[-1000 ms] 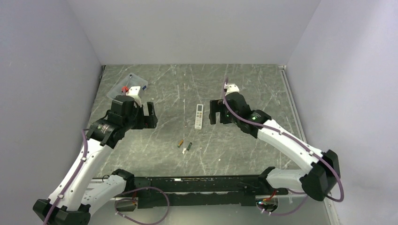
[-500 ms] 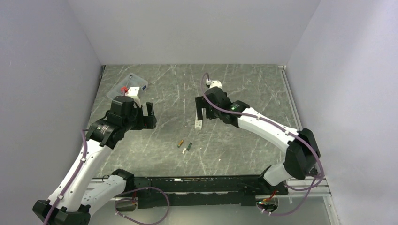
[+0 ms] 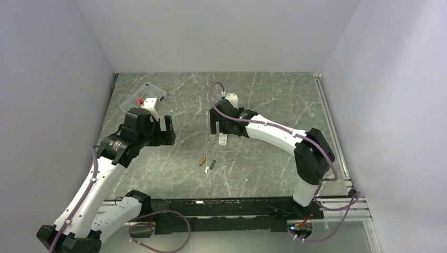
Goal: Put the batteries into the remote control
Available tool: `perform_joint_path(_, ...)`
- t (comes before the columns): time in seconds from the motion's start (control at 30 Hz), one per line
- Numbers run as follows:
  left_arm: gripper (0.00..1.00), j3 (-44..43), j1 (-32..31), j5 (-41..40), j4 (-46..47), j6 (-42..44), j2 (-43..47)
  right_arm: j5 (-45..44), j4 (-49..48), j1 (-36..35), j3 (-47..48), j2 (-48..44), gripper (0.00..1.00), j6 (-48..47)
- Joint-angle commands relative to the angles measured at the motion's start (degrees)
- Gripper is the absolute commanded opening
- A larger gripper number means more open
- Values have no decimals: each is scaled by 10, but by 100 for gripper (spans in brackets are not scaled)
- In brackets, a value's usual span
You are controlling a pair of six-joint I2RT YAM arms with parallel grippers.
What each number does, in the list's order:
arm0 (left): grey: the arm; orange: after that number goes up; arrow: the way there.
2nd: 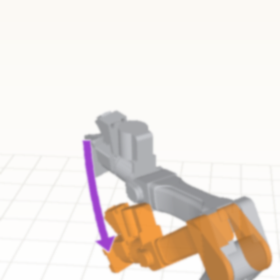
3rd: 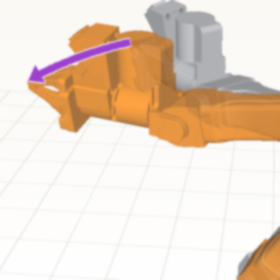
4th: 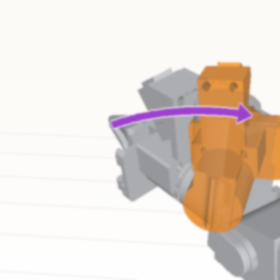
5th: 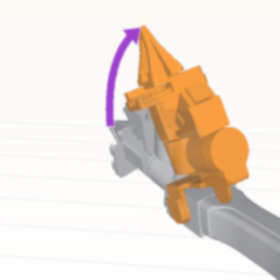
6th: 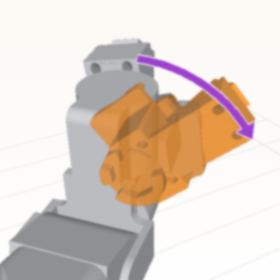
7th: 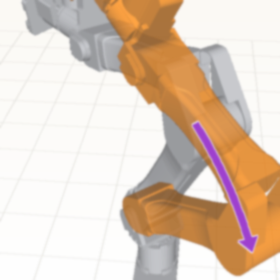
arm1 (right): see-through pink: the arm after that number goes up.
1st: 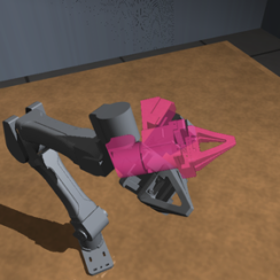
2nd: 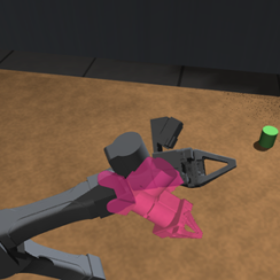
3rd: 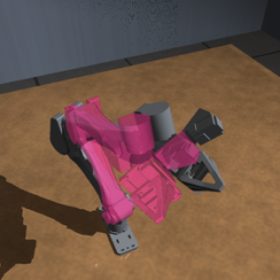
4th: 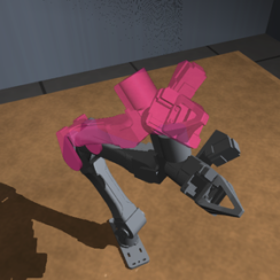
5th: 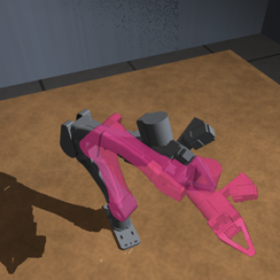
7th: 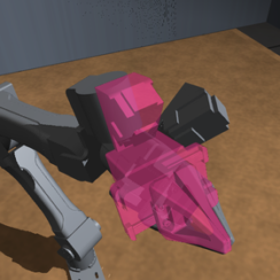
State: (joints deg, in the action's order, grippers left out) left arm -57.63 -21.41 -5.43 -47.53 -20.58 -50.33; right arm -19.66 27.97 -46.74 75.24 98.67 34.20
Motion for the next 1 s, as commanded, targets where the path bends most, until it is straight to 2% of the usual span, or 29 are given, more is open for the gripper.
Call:
perform_joint_path(0.0, 99, -8, 2, -7, 8, 8, 11, -44, 35, -10, 43, 32, 96, 67)
perform_joint_path(0.3, 99, -8, 2, -4, 8, 10, 8, -43, 28, -17, 31, 68, 86, 135)
perform_joint_path(0.97, 99, -8, 2, -6, 6, 12, 7, -41, 28, -20, 42, 131, 72, 156)
